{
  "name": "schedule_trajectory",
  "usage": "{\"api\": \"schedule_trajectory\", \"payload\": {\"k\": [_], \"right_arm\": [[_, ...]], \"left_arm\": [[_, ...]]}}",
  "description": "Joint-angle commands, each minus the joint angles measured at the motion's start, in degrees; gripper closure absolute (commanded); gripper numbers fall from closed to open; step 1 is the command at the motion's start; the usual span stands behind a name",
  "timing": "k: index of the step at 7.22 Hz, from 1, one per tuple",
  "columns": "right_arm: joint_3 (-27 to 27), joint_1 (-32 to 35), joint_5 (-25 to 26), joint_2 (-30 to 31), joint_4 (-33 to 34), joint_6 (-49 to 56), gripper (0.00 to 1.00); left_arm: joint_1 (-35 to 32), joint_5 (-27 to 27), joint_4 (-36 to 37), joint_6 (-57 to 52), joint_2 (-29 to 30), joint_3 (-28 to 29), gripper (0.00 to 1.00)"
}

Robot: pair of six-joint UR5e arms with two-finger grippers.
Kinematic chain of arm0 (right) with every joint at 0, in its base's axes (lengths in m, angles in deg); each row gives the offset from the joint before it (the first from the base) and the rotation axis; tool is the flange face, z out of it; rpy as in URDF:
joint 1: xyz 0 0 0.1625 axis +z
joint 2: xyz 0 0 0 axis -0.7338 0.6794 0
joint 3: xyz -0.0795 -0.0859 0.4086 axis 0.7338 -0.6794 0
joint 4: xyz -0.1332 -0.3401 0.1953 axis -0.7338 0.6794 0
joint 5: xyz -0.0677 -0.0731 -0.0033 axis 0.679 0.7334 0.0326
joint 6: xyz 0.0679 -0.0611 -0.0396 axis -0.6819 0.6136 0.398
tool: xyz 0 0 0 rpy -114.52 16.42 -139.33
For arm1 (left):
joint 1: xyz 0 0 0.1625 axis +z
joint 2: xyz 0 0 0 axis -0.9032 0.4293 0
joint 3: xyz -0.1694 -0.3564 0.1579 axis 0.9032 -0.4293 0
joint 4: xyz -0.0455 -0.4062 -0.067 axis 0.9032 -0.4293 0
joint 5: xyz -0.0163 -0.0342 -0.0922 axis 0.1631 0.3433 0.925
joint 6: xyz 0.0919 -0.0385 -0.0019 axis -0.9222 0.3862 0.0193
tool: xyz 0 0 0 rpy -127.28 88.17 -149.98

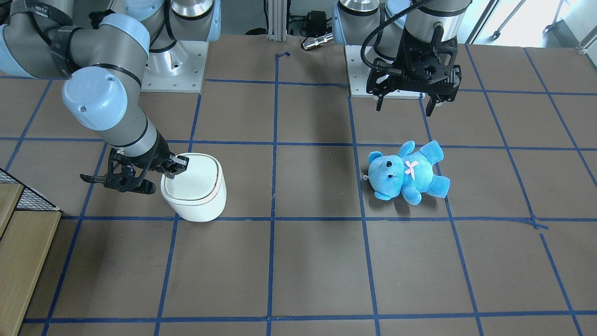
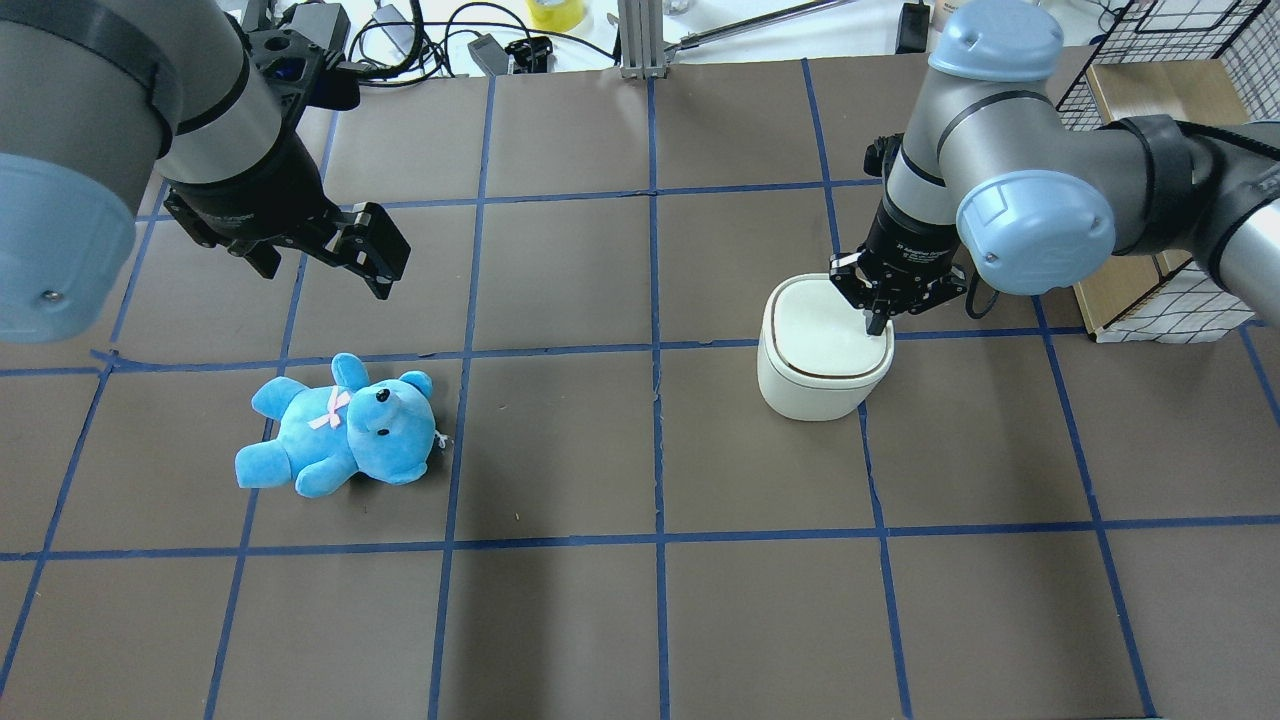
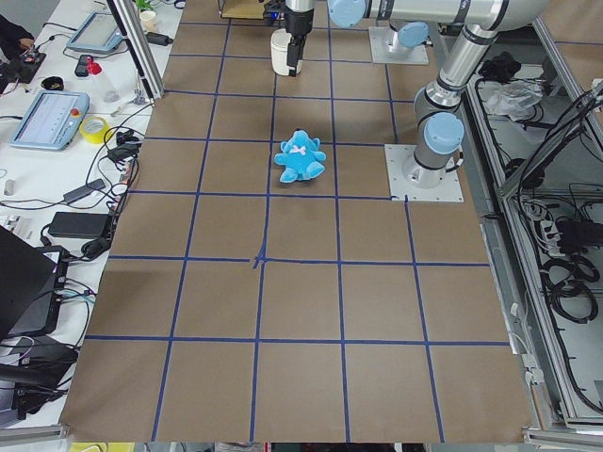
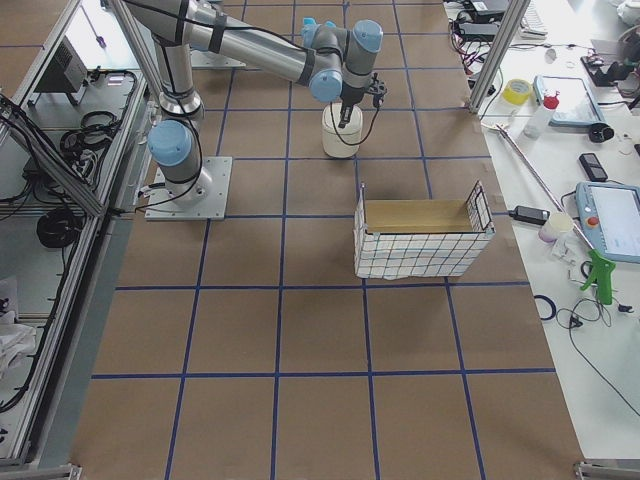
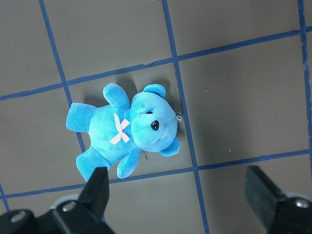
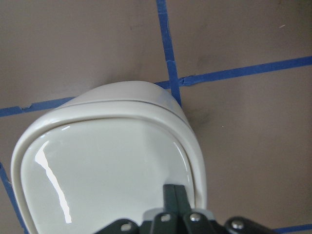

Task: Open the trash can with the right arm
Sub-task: 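Press down on the lid edge with the right gripper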

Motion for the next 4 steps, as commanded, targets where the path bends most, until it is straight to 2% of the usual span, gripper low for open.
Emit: {"api": "schedule_trajectory", "payload": {"k": [1,4], "right_arm": [[-0.83,-0.09,0.16,0.28,-0.18,-0.07,1.00],[-3.03,0.00,-0.02,2.73,-2.28,-0.42,1.00]], "left_arm": [[0.00,0.00,0.00,0.00,0.00,0.00,0.00],[0.00,0.00,0.00,0.00,0.00,0.00,0.00]]}}
